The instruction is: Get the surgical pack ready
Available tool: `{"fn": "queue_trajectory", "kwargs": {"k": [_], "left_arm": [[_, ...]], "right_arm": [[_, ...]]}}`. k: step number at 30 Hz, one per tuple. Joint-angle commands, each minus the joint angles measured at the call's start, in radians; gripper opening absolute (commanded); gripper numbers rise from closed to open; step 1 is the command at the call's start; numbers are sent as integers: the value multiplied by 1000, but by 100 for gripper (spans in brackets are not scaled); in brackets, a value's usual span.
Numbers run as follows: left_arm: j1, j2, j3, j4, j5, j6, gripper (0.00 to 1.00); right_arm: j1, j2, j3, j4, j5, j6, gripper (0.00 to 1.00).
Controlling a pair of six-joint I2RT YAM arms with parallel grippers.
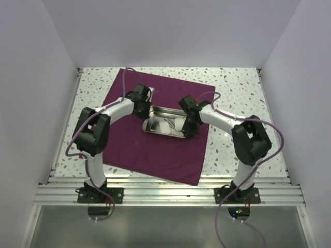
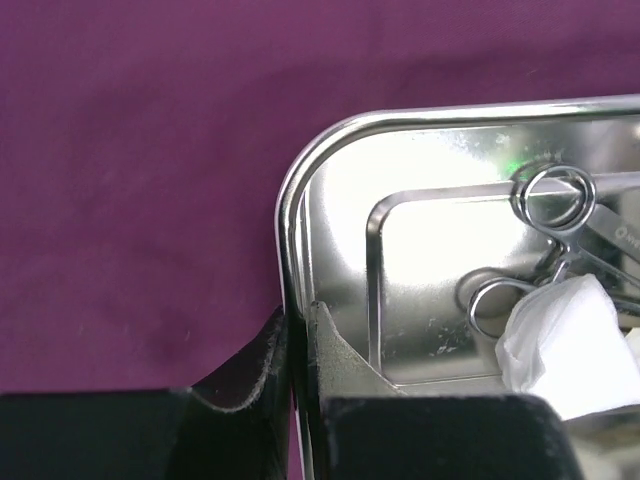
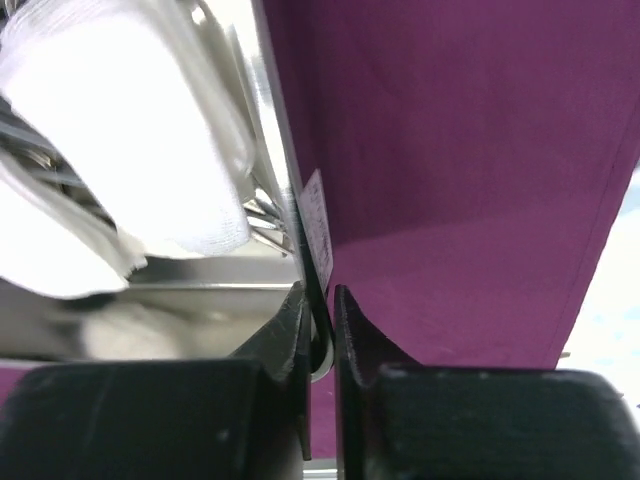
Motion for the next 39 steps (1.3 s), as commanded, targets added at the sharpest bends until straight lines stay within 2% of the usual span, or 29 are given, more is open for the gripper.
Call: {"fn": "queue_trajectory", "kwargs": {"k": [1, 6, 9, 13, 15, 20, 21, 22, 23, 24, 25, 26, 27, 28, 31, 34, 37, 39], "left_arm": [[-19, -104, -98, -7, 31, -111, 0], [-31, -266, -306, 101, 74, -313, 0], [-69, -337, -371, 139, 32, -434, 0], [-137, -402, -438, 176, -41, -586, 0], [-175, -428, -464, 191, -98, -648, 0], [-207, -428, -488, 204, -115, -749, 0], [-214, -432, -494, 207, -129, -751, 0], [-217, -437, -494, 211, -130, -749, 2], [-220, -451, -501, 214, -132, -749, 15], [-221, -460, -504, 216, -133, -749, 23], [-220, -474, -511, 213, -143, -751, 29], [-221, -507, -529, 216, -150, -752, 40], [-221, -527, -540, 228, -155, -751, 45], [-220, -544, -547, 222, -164, -752, 53], [-221, -609, -566, 192, -184, -746, 60], [-215, -679, -567, 143, -213, -735, 71], [-205, -711, -540, 72, -242, -729, 71], [-160, -744, -537, 24, -247, -728, 68]], "right_arm": [[13, 66, 173, -20, 15, -237, 0], [12, 118, 304, -39, 87, -415, 0], [4, 173, 382, -39, 86, -517, 1], [-10, 331, 525, -92, 47, -630, 0], [-14, 356, 552, -62, 38, -674, 0], [-39, 420, 604, -28, -15, -716, 6], [-39, 423, 612, -30, -14, -730, 8], [-40, 423, 618, -31, -11, -734, 21], [-42, 416, 624, -45, -14, -740, 27], [-43, 407, 625, -46, -15, -757, 40], [-43, 394, 618, -43, -14, -757, 49], [-48, 381, 600, -40, -9, -757, 58], [-50, 350, 592, -40, -21, -757, 69], [-51, 336, 576, -43, -32, -759, 76], [-59, 249, 524, -30, -28, -754, 99], [-68, 168, 490, -11, -17, -748, 99], [-101, 140, 528, -59, -20, -762, 99], [-135, 137, 546, -80, -49, -780, 99]]}}
